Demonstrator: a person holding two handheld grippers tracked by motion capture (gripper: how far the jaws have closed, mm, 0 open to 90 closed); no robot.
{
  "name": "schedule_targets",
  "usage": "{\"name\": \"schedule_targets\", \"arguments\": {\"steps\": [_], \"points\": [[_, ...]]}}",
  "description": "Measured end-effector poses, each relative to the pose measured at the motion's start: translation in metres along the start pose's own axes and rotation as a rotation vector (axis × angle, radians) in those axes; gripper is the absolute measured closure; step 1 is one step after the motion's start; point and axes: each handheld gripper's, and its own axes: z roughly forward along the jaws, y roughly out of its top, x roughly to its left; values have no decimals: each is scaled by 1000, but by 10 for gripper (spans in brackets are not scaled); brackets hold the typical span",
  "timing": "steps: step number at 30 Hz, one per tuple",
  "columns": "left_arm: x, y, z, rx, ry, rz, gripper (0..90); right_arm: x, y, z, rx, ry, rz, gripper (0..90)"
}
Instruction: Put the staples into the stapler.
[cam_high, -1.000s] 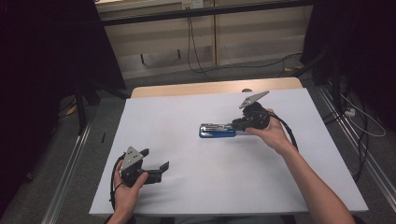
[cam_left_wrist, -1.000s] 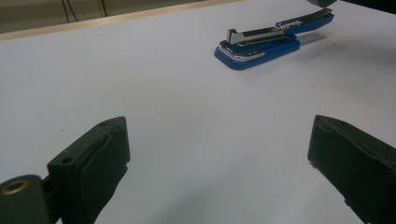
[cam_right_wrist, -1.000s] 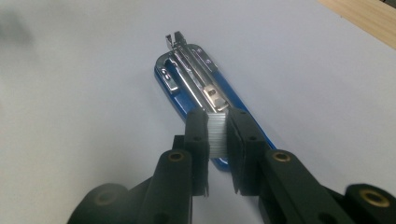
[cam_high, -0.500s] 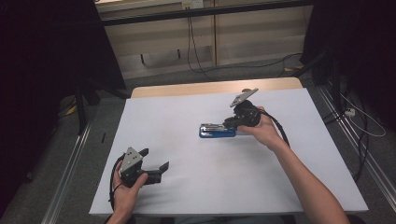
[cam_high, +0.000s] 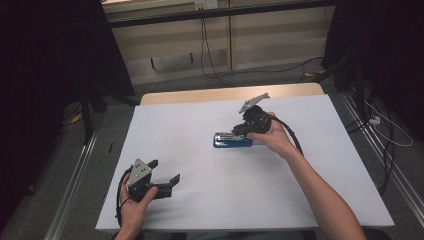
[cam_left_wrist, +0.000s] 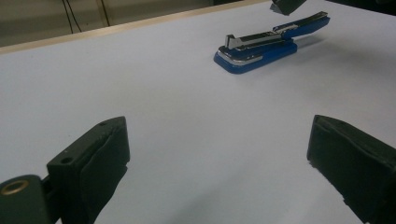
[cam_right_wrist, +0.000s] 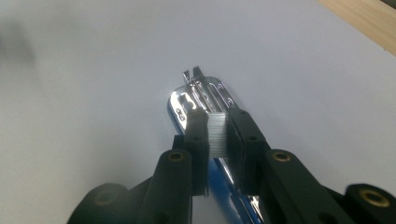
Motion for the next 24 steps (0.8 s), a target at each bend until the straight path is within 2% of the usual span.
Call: {"name": "schedule_targets", "arguments": {"steps": [17, 22, 24], "points": [[3, 0, 0, 5, -2, -19, 60, -2, 17, 10, 17, -10, -33, 793], [3, 0, 1, 9, 0, -18, 60, -4, 20, 12, 20, -15, -30, 793], [3, 0, 1, 13, -2, -16, 60, -5, 22, 13, 14, -26, -13, 793]]}}
